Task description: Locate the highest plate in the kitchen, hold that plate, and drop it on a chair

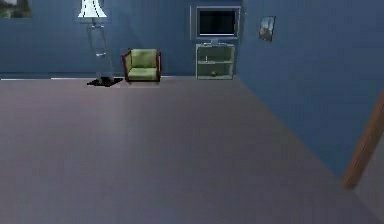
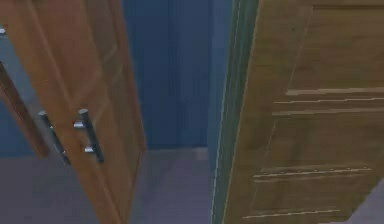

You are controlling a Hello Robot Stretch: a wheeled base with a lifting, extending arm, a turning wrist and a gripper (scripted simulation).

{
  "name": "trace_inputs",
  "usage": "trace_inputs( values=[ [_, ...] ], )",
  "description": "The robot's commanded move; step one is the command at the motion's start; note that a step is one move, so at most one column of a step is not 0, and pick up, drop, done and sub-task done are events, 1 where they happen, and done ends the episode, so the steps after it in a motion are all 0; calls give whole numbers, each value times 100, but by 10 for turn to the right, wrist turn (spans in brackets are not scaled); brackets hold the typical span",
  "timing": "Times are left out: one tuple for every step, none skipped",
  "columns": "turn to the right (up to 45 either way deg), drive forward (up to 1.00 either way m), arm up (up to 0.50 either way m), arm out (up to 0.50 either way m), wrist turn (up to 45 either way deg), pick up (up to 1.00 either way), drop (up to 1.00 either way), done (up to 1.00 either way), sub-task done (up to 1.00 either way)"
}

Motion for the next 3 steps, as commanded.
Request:
trace_inputs(
  values=[
    [0, 65, 0, 0, 0, 0, 0, 0, 0],
    [450, 0, 0, 0, 0, 0, 0, 0, 0],
    [90, 0, 0, 0, 0, 0, 0, 0, 0]
  ],
)
